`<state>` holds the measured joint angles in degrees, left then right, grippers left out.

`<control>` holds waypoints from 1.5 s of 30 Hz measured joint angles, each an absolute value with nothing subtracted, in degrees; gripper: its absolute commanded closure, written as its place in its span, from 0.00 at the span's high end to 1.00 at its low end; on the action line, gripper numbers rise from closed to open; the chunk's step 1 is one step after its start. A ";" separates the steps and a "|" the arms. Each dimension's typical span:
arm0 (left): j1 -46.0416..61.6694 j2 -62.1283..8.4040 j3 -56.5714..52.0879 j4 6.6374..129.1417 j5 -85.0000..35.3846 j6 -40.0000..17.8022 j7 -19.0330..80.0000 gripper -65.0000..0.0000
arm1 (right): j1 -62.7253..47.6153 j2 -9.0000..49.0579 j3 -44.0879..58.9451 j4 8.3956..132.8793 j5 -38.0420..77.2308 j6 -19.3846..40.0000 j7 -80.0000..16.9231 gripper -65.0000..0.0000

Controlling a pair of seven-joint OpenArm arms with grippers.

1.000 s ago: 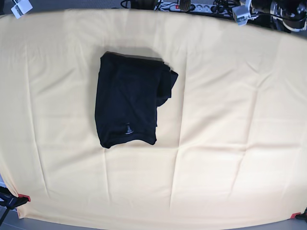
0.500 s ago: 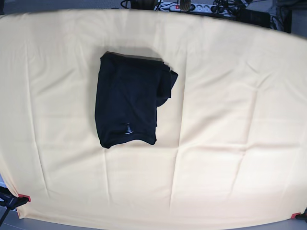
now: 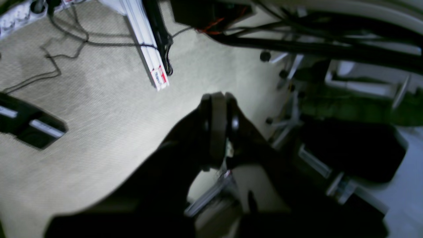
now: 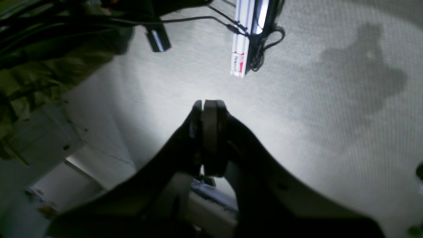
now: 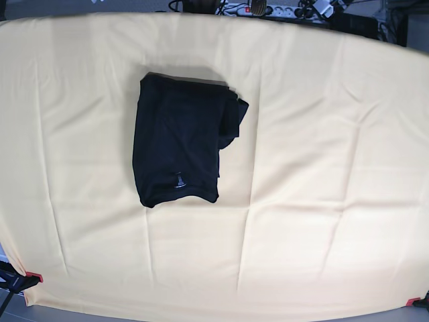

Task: Fold the T-shirt properly

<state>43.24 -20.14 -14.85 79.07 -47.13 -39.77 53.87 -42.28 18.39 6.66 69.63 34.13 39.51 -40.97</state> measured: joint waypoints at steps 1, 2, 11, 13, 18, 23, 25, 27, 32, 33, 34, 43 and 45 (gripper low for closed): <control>41.36 -19.81 -13.98 75.02 -45.08 -39.72 51.75 0.00 | -40.66 18.37 5.15 67.51 32.58 39.53 -39.13 0.00; 39.48 -19.57 -13.13 70.94 -43.22 -39.72 49.08 0.00 | -39.03 18.39 3.68 65.39 30.87 39.51 -37.17 0.00; 24.51 -16.73 -6.48 42.39 -20.60 -39.46 18.70 0.00 | -29.45 18.02 -7.68 50.83 15.11 29.47 -18.09 0.00; 22.15 -15.53 -4.60 38.46 -15.42 -35.99 13.08 0.00 | -28.12 18.09 -9.69 48.64 12.80 25.78 -14.87 0.00; 19.35 -12.97 2.33 32.73 -8.49 -18.50 -1.02 0.00 | -24.91 16.01 -11.05 43.46 8.56 17.08 -9.82 0.00; 19.62 -10.90 10.07 29.58 -11.70 -8.27 -7.68 0.00 | -23.92 13.54 -11.11 38.37 5.58 11.46 -0.27 0.00; 19.70 -10.48 11.35 29.02 -13.56 -8.34 -7.99 0.00 | -24.05 13.06 -11.09 36.91 5.41 11.35 1.54 0.00; 19.66 -9.67 11.35 28.67 -14.06 -8.10 -8.23 0.00 | -24.27 12.40 -11.09 36.23 5.37 11.33 2.02 0.00; 19.55 -7.11 11.38 28.05 -14.15 -5.58 -8.82 0.00 | -24.23 11.11 -11.09 36.32 5.39 12.80 2.39 0.00; 19.73 -7.05 11.53 28.05 -14.13 -5.85 -8.80 0.00 | -24.23 11.14 -11.09 36.32 5.39 13.34 2.39 0.00; 19.84 -7.11 11.57 28.01 -14.15 -5.82 -8.75 0.00 | -24.25 11.27 -11.09 36.29 5.37 14.06 2.37 0.00; 19.64 -7.40 11.55 27.97 -16.97 -5.41 -8.80 0.00 | -24.25 11.29 -11.09 36.29 5.37 14.35 2.92 0.00; 19.55 -7.44 11.55 27.97 -16.97 -5.56 -8.78 0.00 | -24.27 11.25 -11.09 36.32 5.37 14.35 3.01 0.00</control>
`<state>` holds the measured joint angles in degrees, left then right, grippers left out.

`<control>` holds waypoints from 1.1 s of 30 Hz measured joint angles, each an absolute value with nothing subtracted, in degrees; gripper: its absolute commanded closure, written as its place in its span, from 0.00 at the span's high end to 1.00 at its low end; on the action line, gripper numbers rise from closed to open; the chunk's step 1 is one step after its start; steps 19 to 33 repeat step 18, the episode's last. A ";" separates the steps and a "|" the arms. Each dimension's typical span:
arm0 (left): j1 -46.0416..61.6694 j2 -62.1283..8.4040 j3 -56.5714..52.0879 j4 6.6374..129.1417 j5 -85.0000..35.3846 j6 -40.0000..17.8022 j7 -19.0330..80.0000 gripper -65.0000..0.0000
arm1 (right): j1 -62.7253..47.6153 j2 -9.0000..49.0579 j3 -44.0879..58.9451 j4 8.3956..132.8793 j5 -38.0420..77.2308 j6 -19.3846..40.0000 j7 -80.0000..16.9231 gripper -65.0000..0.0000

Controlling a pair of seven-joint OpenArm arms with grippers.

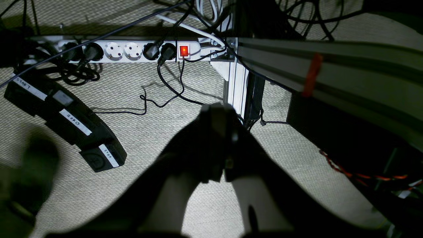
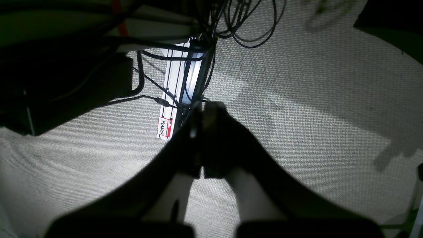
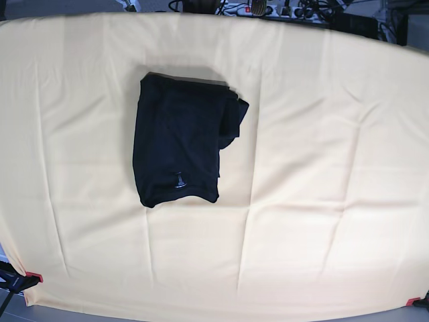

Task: Fold the T-shirt properly

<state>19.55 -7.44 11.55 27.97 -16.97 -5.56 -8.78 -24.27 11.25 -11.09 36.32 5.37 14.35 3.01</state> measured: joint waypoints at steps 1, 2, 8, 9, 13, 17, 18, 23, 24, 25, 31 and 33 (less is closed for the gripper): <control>19.53 -7.46 11.55 27.97 -16.97 -5.50 -8.71 0.00 | -24.29 11.22 -11.09 36.32 5.37 14.37 3.03 0.00; 19.51 -7.55 11.55 27.97 -16.97 -5.34 -8.69 0.00 | -24.29 11.18 -11.09 36.32 5.37 14.37 3.03 0.00; 19.51 -7.46 11.55 27.97 -16.97 -5.37 -8.71 0.00 | -24.27 10.28 -11.09 36.75 5.37 14.17 3.09 0.00; 19.51 -7.44 11.55 27.97 -16.97 -5.37 -8.80 0.00 | -24.25 10.24 -11.09 36.75 5.37 14.17 3.33 0.00; 19.55 -7.51 11.57 27.97 -16.97 -5.37 -8.78 0.00 | -24.40 10.31 -11.09 36.75 5.37 14.37 3.46 0.00; 19.49 -7.44 11.62 27.97 -16.97 -5.39 -8.78 0.00 | -23.70 10.31 -11.09 36.75 5.37 14.35 3.51 0.00; 19.53 -7.49 11.62 27.97 -16.97 -5.37 -8.78 0.00 | -23.55 10.28 -11.09 36.80 5.39 14.35 3.57 0.00; 19.53 -7.49 11.62 27.97 -16.97 -5.37 -8.78 0.00 | -23.55 10.28 -11.09 36.80 5.39 14.35 3.57 0.00; 19.53 -7.49 11.62 27.97 -16.97 -5.37 -8.78 0.00 | -23.55 10.28 -11.09 36.80 5.39 14.35 3.57 0.00; 19.53 -7.49 11.62 27.97 -16.97 -5.37 -8.78 0.00 | -23.55 10.28 -11.09 36.80 5.39 14.35 3.57 0.00; 19.53 -7.49 11.62 27.97 -16.97 -5.37 -8.78 0.00 | -23.55 10.28 -11.09 36.80 5.39 14.35 3.57 0.00; 19.53 -7.49 11.62 27.97 -16.97 -5.37 -8.78 0.00 | -23.55 10.28 -11.09 36.80 5.39 14.35 3.57 0.00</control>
